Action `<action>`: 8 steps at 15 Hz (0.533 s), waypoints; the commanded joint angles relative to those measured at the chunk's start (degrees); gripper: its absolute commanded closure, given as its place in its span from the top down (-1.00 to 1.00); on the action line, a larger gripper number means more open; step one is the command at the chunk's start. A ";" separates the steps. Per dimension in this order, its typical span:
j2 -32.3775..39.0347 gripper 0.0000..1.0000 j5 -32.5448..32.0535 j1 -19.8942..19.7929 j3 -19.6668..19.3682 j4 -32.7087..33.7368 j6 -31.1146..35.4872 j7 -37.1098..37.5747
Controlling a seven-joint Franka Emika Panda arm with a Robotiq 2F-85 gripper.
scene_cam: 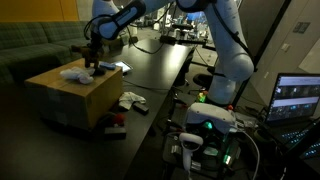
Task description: Put the white towel on the table, then the blue sponge on the box, the right duster on the table, the moose doll on the box, the duster on the table, the turnip plushie on the box, the plastic on the table and finally the first left duster on the box
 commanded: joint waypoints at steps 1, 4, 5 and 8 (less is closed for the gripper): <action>7.93 -0.81 -1.07 2.18 -4.18 11.17 -0.25 4.44; 12.35 -0.81 -0.86 3.21 -7.09 16.29 -0.70 7.80; 13.00 -0.36 -0.61 3.32 -7.86 17.41 -1.24 8.77; 14.40 -0.02 -0.61 3.63 -9.34 19.28 -2.89 10.23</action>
